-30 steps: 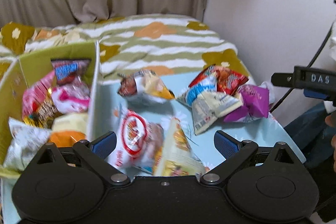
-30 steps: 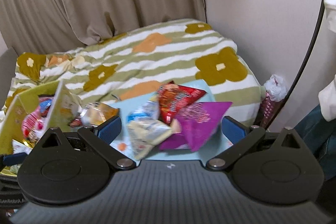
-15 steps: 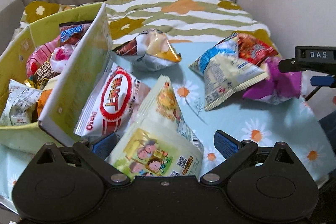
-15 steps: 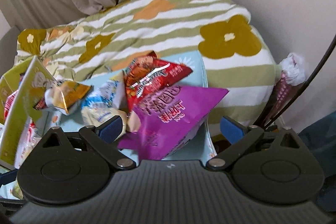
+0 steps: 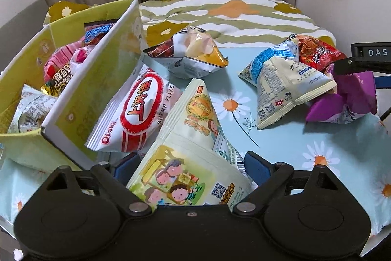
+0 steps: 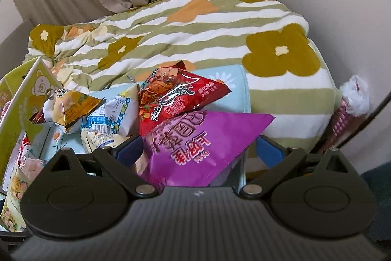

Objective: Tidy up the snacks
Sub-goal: 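Grasp the pale green cartoon bag with the left tool while the right tool grasps the purple bag, then carry the green bag and purple bag over the box and release both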

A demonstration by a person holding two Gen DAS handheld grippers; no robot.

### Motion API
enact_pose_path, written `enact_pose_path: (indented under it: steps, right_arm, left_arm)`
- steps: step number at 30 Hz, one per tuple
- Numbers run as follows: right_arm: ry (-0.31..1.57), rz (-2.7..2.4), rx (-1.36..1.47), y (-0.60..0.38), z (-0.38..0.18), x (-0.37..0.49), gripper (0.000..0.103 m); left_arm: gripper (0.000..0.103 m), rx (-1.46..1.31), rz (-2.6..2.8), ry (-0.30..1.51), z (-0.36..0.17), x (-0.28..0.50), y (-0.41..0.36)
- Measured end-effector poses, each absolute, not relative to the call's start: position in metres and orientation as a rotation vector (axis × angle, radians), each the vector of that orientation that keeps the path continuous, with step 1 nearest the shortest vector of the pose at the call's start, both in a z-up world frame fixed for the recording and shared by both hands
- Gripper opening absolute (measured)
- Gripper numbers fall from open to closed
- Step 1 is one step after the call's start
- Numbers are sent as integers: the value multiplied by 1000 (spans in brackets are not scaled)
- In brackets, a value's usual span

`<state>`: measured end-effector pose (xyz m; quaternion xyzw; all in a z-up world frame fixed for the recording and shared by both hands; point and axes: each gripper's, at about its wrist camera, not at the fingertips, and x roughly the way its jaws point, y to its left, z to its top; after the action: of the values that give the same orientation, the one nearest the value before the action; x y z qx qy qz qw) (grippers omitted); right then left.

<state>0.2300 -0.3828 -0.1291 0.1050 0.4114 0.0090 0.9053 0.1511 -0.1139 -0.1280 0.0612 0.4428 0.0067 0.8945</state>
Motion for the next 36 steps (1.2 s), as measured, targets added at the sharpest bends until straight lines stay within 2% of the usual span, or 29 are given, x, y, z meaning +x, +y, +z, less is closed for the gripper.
enact_pose_path:
  steps: [7,10,17,23,28,29,32,36]
  right_arm:
    - [853,72,177,-375,-133,239,103]
    - [859,91,150,-370,-136,243,103]
    - [894,137,103,-361,-143,247,103]
    - [923,146,98,-361,-149,244,98]
    - [936,142,101,-365,-148,239,85]
    - [935,142,106,-366,-148,237,85]
    - [929,138,106,-367,-146,230,84]
    - [919,134,112,-367,-141,223,84]
  left_arm:
    - [81,123,18,926,-128,149,-116]
    - [68,125,16,931,-128,148,-119]
    - [56,135,12,912,-121,142,-124]
    - [51,129,13,906,-118,139,-126]
    - [52,139,-5,907,-119,139,-126]
    - [56,146,-20,913,-120,139,-126]
    - [55,136,-23,930,-122,142,-123]
    - [47,137,-31,922,-117,141,-124]
